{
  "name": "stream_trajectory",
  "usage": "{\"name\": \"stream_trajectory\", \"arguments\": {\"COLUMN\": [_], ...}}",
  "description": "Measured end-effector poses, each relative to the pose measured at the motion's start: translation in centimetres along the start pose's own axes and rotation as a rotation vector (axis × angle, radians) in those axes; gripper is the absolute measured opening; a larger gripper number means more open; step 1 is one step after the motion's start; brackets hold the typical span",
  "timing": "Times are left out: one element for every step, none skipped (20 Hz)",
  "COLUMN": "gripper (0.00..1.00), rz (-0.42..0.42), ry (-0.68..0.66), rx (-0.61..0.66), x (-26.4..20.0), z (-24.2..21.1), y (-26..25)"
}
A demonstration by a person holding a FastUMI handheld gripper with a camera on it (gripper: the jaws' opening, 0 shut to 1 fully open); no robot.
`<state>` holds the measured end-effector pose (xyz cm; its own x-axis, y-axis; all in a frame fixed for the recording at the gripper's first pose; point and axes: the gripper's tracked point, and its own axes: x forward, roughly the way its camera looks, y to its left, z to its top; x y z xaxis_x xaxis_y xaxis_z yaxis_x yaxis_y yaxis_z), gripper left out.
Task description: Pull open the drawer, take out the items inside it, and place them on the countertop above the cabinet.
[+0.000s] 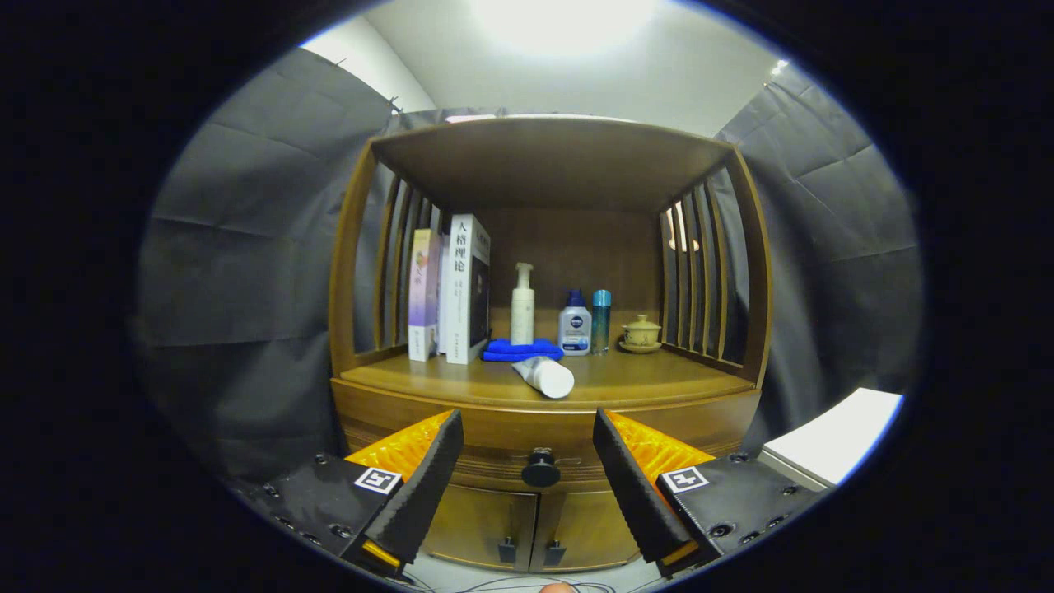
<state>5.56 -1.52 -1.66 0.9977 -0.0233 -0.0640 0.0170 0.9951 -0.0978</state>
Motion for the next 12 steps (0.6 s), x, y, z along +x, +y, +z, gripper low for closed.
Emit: {"name": "stream_trajectory", "arguments": {"gripper": [0.99, 0.99, 0.99, 0.99, 0.99, 0.99, 0.99, 0.99, 0.99, 0.98, 0.98, 0.98], "rz": [0.009, 0.018, 0.027, 0.024, 0.018, 0.02, 0.028, 0.037, 0.045, 0.049, 0.055, 0.064], "ry": [0.004, 0.003, -0.007, -0.015, -0.021, -0.029, -0.041, -0.054, -0.063, -0.064, -0.063, -0.06], "rx": [0.013, 0.023, 0.026, 0.022, 0.02, 0.023, 0.03, 0.032, 0.024, 0.009, -0.001, 0.001], "x": [-1.0, -1.8, -2.7, -3.7, -4.7, -5.7, -6.5, -7.2, -7.7, -8.0, -8.3, -8.4], "z": [0.6, 0.7, 1.5, 2.1, 2.6, 3.0, 3.4, 3.8, 4.1, 4.1, 4.2, 4.2], "y": [0.2, -0.2, -0.1, -0.3, -0.6, -0.5, -0.2, -0.1, 0.1, 0.2, 0.3, 0.6]}}
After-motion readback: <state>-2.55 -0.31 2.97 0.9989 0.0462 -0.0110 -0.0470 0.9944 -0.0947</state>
